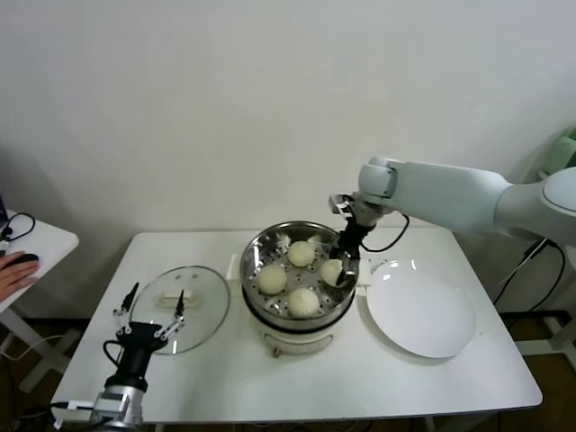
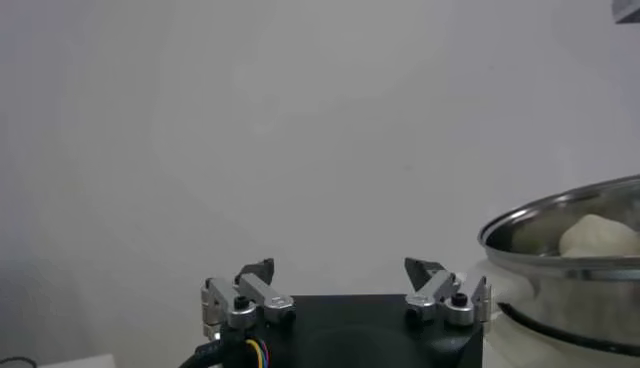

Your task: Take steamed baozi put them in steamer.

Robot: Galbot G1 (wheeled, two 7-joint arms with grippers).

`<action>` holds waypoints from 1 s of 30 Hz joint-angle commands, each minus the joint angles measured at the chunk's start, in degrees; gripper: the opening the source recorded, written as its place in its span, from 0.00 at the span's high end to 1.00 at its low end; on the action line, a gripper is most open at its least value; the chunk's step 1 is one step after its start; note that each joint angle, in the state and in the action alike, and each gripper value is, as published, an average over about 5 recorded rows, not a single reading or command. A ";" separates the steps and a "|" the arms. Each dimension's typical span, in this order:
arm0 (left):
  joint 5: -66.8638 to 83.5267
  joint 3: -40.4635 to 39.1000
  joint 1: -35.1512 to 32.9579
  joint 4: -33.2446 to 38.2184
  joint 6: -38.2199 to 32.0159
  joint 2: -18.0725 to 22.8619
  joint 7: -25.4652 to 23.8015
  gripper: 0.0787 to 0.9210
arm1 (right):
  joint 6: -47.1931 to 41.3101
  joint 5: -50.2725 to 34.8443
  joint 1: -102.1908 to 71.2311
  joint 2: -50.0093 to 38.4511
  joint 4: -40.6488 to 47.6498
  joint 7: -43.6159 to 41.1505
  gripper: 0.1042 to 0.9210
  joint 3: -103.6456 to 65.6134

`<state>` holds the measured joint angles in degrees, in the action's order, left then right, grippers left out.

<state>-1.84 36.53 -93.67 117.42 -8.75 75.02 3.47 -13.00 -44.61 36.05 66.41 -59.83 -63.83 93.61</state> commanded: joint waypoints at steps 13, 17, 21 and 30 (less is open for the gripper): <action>0.02 0.21 -0.07 -0.01 -0.12 0.15 0.02 0.12 | 1.06 0.47 1.12 0.53 0.17 -1.32 0.12 -0.83; 0.02 0.22 -0.07 -0.05 -0.13 0.10 0.02 0.12 | 2.12 -0.28 4.04 -0.70 -1.45 -2.82 0.12 -1.78; 0.13 0.31 0.04 -0.14 -0.09 0.08 0.02 0.12 | 3.41 -1.24 7.08 -3.32 -3.15 -3.31 0.12 -3.25; 0.64 0.81 2.53 0.02 1.83 0.63 0.50 0.12 | 7.52 -1.58 7.12 -14.15 -9.49 7.64 0.12 -10.82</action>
<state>-1.23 37.38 -92.64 117.19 -8.11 75.29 3.77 -8.75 -45.79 41.81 61.78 -63.87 -64.47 89.99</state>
